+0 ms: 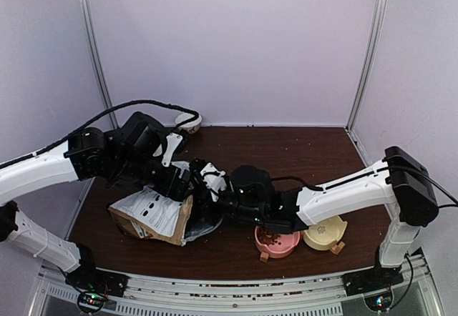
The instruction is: Serve the pet food
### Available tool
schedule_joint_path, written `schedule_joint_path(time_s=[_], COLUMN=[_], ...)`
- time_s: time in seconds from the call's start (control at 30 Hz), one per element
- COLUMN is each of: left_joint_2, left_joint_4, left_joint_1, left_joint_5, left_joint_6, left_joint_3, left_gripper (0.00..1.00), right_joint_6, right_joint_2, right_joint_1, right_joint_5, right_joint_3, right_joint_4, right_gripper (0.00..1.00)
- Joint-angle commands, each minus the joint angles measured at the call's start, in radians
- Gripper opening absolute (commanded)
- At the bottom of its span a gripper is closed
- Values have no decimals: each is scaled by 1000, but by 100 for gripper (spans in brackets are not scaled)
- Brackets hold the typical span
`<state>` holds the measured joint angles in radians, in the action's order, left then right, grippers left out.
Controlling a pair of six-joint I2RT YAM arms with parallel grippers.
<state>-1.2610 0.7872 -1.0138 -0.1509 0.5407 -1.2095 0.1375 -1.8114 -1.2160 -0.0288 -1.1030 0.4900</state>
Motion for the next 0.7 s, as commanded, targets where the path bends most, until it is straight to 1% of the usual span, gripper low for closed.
schedule_joint_path(time_s=[0.0, 0.2, 0.27, 0.33, 0.37, 0.53, 0.67], left_joint_2=[-17, -16, 8, 36, 53, 107, 113], left_joint_4=[-19, -46, -51, -48, -42, 3, 40], left_joint_1=[-2, -2, -1, -2, -1, 2, 16], left_joint_5=[-26, 10, 5, -35, -59, -143, -165], left_joint_6=[2, 22, 25, 32, 39, 58, 78], left_joint_3=[-14, 7, 10, 7, 3, -42, -83], left_gripper=[78, 23, 10, 2, 0, 0, 0], right_joint_6=[14, 18, 7, -7, -13, -32, -55], right_joint_2=[58, 80, 100, 122, 133, 211, 285], right_joint_1=[1, 0, 1, 1, 0, -1, -2], right_joint_5=[-2, 15, 17, 14, 12, 4, -5], right_joint_3=[14, 63, 95, 122, 138, 249, 318], right_joint_4=[101, 173, 204, 220, 231, 307, 325], right_gripper=[0, 0, 0, 0, 0, 0, 0])
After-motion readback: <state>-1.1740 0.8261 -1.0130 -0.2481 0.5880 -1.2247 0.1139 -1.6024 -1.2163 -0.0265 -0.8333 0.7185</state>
